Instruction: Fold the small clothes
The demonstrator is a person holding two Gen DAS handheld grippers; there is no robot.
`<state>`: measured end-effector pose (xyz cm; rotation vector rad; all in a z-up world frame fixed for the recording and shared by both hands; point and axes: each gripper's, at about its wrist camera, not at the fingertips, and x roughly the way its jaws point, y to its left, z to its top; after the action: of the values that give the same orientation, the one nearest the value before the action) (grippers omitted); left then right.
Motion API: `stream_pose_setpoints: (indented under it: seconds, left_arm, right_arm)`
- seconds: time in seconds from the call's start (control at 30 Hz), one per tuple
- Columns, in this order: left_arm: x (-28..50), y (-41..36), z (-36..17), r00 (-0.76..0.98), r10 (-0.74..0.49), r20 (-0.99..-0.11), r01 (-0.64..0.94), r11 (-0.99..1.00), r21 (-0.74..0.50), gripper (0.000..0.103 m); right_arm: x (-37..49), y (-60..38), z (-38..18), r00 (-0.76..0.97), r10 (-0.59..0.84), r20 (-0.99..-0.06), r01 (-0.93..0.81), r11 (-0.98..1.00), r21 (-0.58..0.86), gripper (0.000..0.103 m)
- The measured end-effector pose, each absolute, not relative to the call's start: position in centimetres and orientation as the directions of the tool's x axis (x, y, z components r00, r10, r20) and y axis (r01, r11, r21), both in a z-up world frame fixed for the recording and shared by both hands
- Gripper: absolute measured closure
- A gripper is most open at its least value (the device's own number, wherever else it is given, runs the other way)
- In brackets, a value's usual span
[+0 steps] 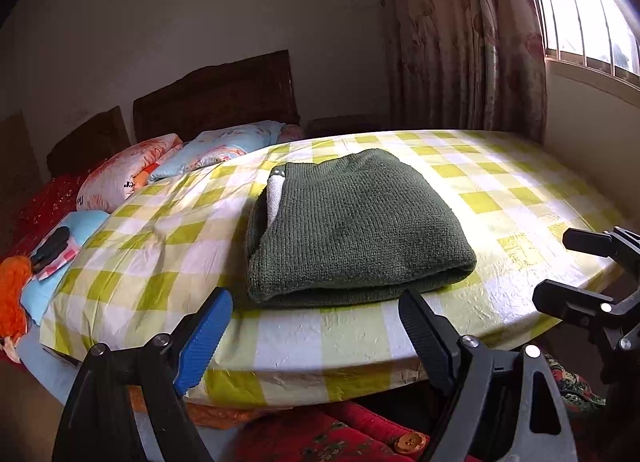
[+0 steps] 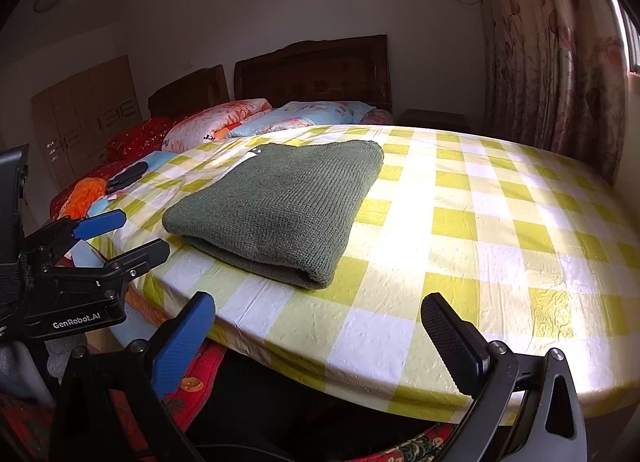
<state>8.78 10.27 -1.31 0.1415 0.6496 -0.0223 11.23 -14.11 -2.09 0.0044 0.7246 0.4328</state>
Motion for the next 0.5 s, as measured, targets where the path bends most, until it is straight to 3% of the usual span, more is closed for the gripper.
stream_pose_setpoints:
  seconds: [0.5]
  left_arm:
    - [8.67,10.08,-1.53,0.794,0.028,-0.608,0.067,0.989,0.133,0.016]
  right_arm:
    - [11.28,-14.03,-2.32,0.66,0.386,-0.644,-0.379,0.912,0.158,0.0]
